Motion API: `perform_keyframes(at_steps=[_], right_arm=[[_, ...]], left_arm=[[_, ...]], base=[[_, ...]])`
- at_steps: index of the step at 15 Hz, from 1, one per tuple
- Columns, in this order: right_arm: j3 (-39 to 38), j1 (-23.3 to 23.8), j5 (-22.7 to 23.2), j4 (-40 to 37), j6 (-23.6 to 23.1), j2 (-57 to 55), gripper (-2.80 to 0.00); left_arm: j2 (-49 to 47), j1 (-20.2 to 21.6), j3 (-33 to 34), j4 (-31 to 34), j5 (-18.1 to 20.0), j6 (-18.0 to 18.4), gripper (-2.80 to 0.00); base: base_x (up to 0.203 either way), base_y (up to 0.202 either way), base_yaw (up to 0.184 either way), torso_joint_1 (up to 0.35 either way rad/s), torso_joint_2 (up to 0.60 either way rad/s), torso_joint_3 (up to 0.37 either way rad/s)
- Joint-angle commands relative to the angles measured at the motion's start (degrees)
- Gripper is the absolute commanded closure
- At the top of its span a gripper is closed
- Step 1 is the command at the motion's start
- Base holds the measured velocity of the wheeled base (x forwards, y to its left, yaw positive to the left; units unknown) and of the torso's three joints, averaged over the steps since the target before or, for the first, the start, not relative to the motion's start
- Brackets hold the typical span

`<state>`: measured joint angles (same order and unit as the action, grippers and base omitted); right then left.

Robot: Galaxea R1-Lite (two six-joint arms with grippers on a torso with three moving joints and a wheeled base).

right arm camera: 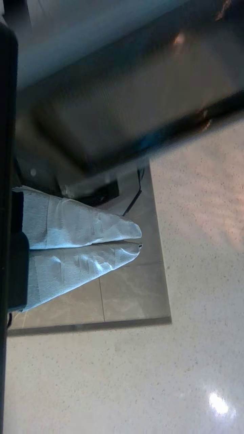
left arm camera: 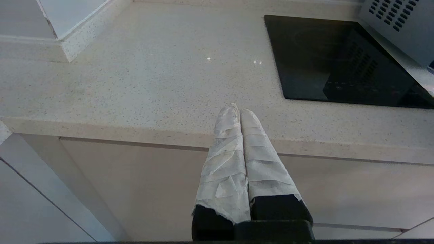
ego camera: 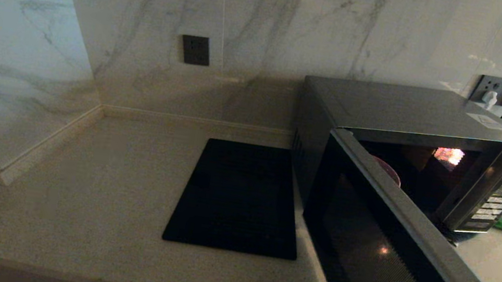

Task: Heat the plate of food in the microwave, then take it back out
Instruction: Open the microwave oven

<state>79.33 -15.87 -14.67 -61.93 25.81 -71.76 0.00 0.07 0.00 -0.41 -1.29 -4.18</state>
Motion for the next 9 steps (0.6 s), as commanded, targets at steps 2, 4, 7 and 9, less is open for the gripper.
perform_keyframes(at_steps=[2, 4, 7, 9], right_arm=[[-1.44, -0.04, -5.71, -1.32, -5.13, 0.87, 0.00], [-1.95, -2.53, -6.89, -5.58, -12.18, 2.02, 0.00], [-2.39, -11.89, -3.52, -3.14, -13.64, 2.78, 0.00], [-4.89, -13.42, -1.02, 3.85, -13.54, 3.16, 0.00]], left_arm=[[-0.09, 0.01, 0.00, -0.02, -0.03, -0.04, 0.00], [-0.05, 0.01, 0.00, -0.02, -0.03, -0.04, 0.00], [-0.03, 0.06, 0.00, -0.02, -0.03, -0.04, 0.00], [-0.02, 0.01, 0.00, -0.02, -0.03, -0.04, 0.00]], base=[[0.000, 0.000, 0.000, 0.000, 0.00, 0.000], [0.000, 0.000, 0.000, 0.000, 0.00, 0.000], [0.000, 0.000, 0.000, 0.000, 0.00, 0.000], [0.000, 0.000, 0.000, 0.000, 0.00, 0.000]])
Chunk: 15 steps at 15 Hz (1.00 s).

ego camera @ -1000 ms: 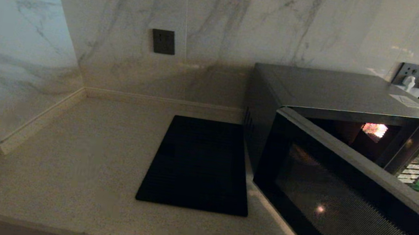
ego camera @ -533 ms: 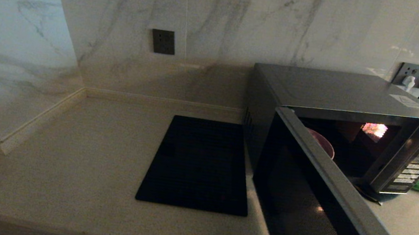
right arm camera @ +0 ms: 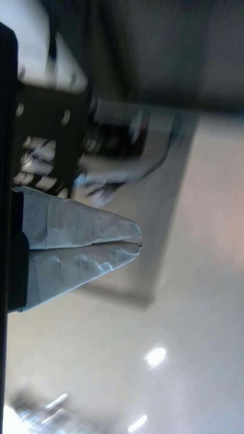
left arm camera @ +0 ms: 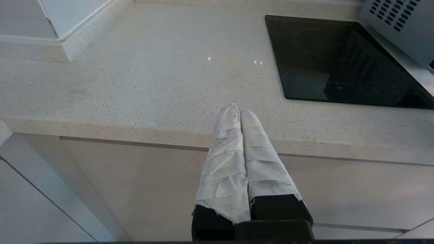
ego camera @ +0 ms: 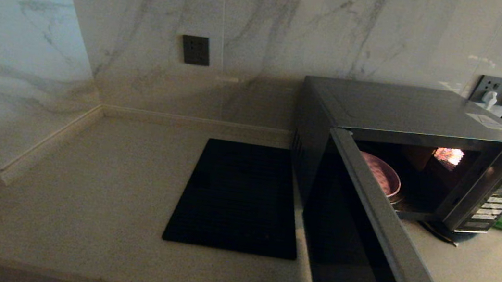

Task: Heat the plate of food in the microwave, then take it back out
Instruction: Open the microwave oven

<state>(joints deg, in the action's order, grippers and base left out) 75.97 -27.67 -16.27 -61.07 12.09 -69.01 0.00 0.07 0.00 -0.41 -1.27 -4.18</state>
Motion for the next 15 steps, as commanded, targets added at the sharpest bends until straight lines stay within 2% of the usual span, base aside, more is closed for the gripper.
perform_keyframes(at_steps=[1, 4, 7, 11, 15], right_arm=[[-2.71, -1.78, 1.76, 4.36, 0.28, 0.45, 0.00], [-3.50, -2.83, 8.54, 4.47, 0.55, 1.22, 0.00], [-3.63, -3.60, 9.03, 4.47, 0.63, 1.57, 0.00], [-5.96, -8.97, 10.08, 4.79, 0.56, 4.05, 0.00], [-6.53, -10.37, 11.15, 4.80, 0.65, 4.95, 0.00]], left_arm=[[-0.08, 0.01, 0.00, -0.02, -0.05, -0.04, 0.00], [-0.07, 0.01, 0.00, -0.02, -0.05, -0.04, 0.00], [-0.02, 0.01, 0.00, -0.02, -0.05, -0.04, 0.00], [-0.09, 0.01, 0.00, -0.02, -0.05, -0.04, 0.00], [-0.01, 0.08, 0.00, -0.02, -0.05, -0.04, 0.00]], base=[[0.000, 0.000, 0.000, 0.000, 0.00, 0.000], [0.000, 0.000, 0.000, 0.000, 0.00, 0.000], [0.000, 0.000, 0.000, 0.000, 0.00, 0.000], [0.000, 0.000, 0.000, 0.000, 0.00, 0.000], [0.000, 0.000, 0.000, 0.000, 0.00, 0.000]])
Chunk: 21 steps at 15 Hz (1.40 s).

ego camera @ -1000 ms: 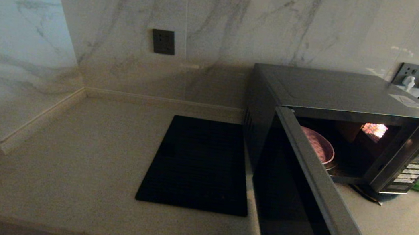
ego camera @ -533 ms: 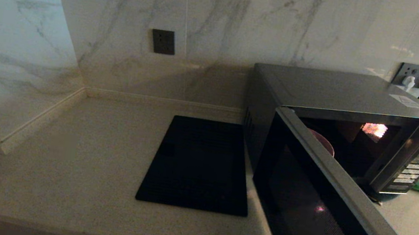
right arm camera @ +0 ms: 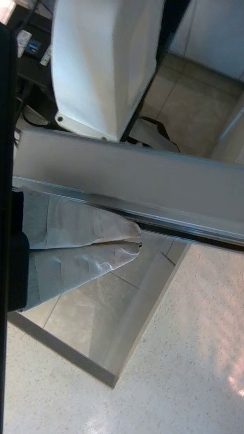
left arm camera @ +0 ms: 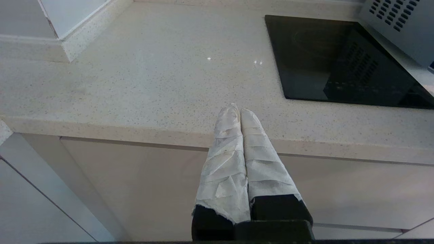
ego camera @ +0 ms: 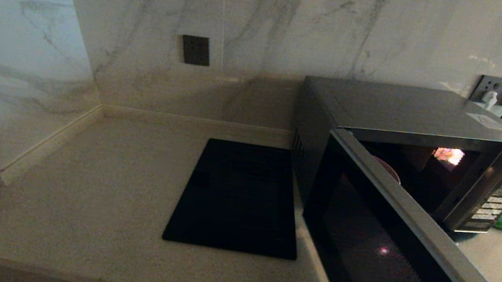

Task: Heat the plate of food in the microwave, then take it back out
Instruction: Open the microwave oven

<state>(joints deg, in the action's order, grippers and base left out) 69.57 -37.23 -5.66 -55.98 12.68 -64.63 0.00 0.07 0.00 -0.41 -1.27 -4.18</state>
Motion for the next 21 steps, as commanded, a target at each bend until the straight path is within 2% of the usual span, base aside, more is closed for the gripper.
perform_keyframes(at_steps=[1, 4, 6, 11, 13, 15, 17, 19, 21], right_arm=[[-0.01, -0.90, 1.87, -0.27, 0.07, 0.73, 0.00], [-1.08, -1.40, 9.75, -0.36, -0.15, 1.81, 0.00], [-1.20, -1.77, 12.64, -0.36, -0.46, 2.14, 0.00], [-1.62, -1.78, 13.47, -0.36, -0.32, 2.66, 0.00], [-2.48, -1.38, 12.39, -0.40, -0.20, 3.29, 0.00], [-3.35, 2.59, 7.25, -0.67, -0.09, 3.72, 0.00], [-3.06, 10.68, 1.97, -0.59, 2.33, 3.03, 0.00], [-1.44, 18.47, -0.65, -0.39, 10.18, 0.47, 0.00], [-0.37, 22.17, -1.54, 1.07, 19.34, -5.11, 0.00]], left_arm=[[-0.09, 0.02, 0.00, -0.02, -0.05, -0.04, 0.00], [-0.01, 0.01, 0.00, -0.02, -0.05, -0.04, 0.00], [-0.07, 0.01, 0.00, -0.02, -0.05, -0.04, 0.00], [-0.07, 0.02, 0.00, -0.02, -0.05, -0.04, 0.00], [-0.01, 0.01, 0.00, -0.02, -0.05, -0.04, 0.00], [-0.04, 0.03, 0.00, -0.02, -0.05, -0.04, 0.00], [0.00, 0.01, 0.00, -0.02, -0.05, -0.04, 0.00], [-0.03, 0.01, 0.00, -0.02, -0.05, -0.04, 0.00], [-0.09, 0.01, 0.00, -0.02, -0.05, -0.04, 0.00]], base=[[0.000, 0.000, 0.000, 0.000, 0.00, 0.000], [0.000, 0.000, 0.000, 0.000, 0.00, 0.000], [0.000, 0.000, 0.000, 0.000, 0.00, 0.000], [0.000, 0.000, 0.000, 0.000, 0.00, 0.000], [0.000, 0.000, 0.000, 0.000, 0.00, 0.000], [0.000, 0.000, 0.000, 0.000, 0.00, 0.000], [0.000, 0.000, 0.000, 0.000, 0.00, 0.000], [0.000, 0.000, 0.000, 0.000, 0.00, 0.000], [0.000, 0.000, 0.000, 0.000, 0.00, 0.000]])
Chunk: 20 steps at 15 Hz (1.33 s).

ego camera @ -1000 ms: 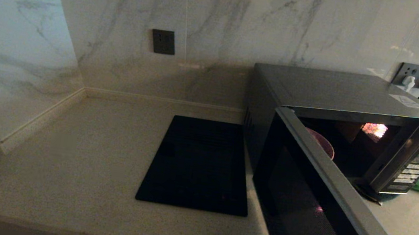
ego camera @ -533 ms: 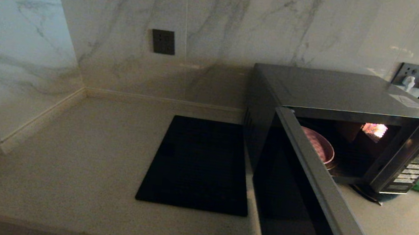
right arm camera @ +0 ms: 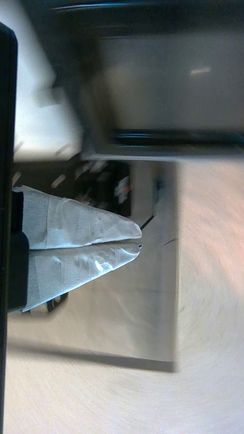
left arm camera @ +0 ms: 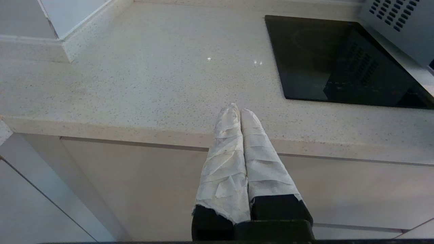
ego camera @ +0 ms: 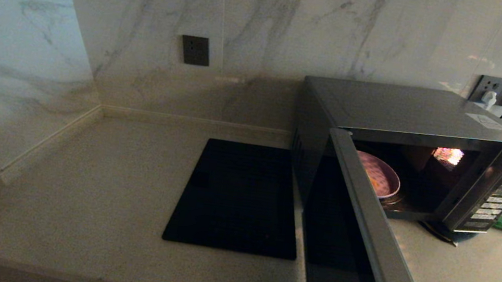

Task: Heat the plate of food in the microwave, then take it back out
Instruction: Open the microwave oven, then take the plate out of the microwave

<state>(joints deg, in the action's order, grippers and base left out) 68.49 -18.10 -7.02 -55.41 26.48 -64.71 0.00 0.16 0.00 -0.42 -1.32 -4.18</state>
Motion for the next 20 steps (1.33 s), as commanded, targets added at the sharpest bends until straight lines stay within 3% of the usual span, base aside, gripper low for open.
perform_keyframes(at_steps=[1, 3, 4, 9, 10, 12, 15, 17, 20], right_arm=[[0.65, 4.10, -0.34, 3.82, 9.58, -8.60, 0.00], [0.47, 4.98, -0.35, 11.22, 15.30, -15.11, 0.00], [0.63, 5.14, -0.31, 14.53, 17.05, -18.03, -2.80], [3.72, 7.32, 0.82, 28.83, 21.27, -29.18, -2.80], [3.83, 7.71, 0.68, 30.57, 25.45, -31.38, -2.80], [4.55, 8.57, -1.10, 32.87, 30.56, -35.82, -2.80], [5.44, 9.82, -4.92, 35.25, 33.47, -40.72, -2.80], [6.62, 10.53, -5.41, 35.52, 37.06, -43.47, -2.80], [7.71, 10.72, -5.47, 35.55, 38.66, -46.72, -2.80]], left_arm=[[-0.09, -0.07, 0.00, -0.02, 0.00, -0.04, 0.00], [-0.09, -0.07, 0.00, -0.02, 0.00, -0.04, 0.00], [0.00, -0.07, 0.00, -0.02, 0.00, -0.04, 0.00], [-0.09, -0.07, 0.00, -0.02, 0.00, -0.04, 0.00], [-0.09, -0.07, 0.00, -0.02, 0.00, -0.04, 0.00], [-0.09, -0.07, 0.00, -0.02, 0.00, -0.04, 0.00], [-0.08, -0.07, 0.00, -0.02, 0.00, -0.04, 0.00], [-0.04, -0.03, 0.00, -0.02, 0.00, -0.04, 0.00], [-0.01, -0.07, 0.00, -0.02, 0.00, -0.04, 0.00]], base=[[0.000, 0.000, 0.000, 0.000, 0.00, 0.000], [0.000, 0.000, 0.000, 0.000, 0.00, 0.000], [0.000, 0.000, 0.000, 0.000, 0.00, 0.000], [0.000, 0.000, 0.000, 0.000, 0.00, 0.000], [0.000, 0.000, 0.000, 0.000, 0.00, 0.000], [0.000, 0.000, 0.000, 0.000, 0.00, 0.000], [0.000, 0.000, 0.000, 0.000, 0.00, 0.000], [0.000, 0.000, 0.000, 0.000, 0.00, 0.000], [0.000, 0.000, 0.000, 0.000, 0.00, 0.000]])
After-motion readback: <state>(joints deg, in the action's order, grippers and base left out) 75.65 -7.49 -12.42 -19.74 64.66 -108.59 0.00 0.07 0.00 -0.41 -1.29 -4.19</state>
